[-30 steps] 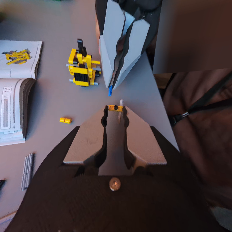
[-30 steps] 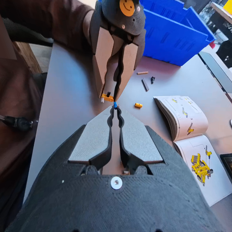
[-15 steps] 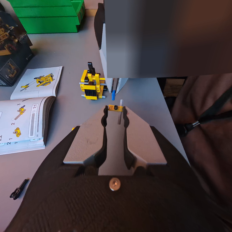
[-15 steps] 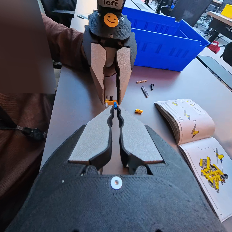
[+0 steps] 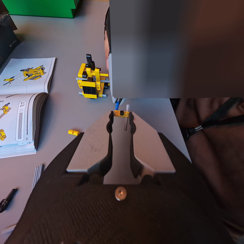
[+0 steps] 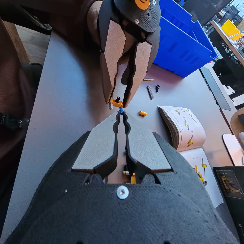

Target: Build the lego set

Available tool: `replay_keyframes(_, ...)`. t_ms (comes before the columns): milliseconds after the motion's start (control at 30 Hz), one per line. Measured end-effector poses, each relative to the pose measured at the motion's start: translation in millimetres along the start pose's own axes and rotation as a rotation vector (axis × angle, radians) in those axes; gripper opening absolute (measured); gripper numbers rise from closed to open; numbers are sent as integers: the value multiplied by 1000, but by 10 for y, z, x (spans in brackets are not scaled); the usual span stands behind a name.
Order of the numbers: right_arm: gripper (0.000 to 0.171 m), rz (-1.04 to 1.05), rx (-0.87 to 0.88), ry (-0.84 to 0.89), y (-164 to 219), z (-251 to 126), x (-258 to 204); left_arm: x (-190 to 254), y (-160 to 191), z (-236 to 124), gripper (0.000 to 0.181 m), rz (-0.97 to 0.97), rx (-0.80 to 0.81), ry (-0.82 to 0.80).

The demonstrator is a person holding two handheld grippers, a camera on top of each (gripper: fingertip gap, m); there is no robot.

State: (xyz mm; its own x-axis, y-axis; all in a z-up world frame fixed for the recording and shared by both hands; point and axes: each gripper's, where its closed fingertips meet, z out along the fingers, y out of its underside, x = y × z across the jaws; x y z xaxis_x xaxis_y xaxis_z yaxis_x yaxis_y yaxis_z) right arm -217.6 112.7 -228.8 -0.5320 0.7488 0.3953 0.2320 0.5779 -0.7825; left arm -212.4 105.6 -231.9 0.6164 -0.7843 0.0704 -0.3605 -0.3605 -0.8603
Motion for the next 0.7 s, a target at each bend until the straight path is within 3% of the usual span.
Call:
replay_keyframes(533, 1, -87, -11, 35, -5, 34, -24, 9, 37, 15, 21, -24, -13, 18)
replay_keyframes(700, 1, -101, -38, -1, 61, 91, -96, 31, 158, 81, 21, -24, -83, 25)
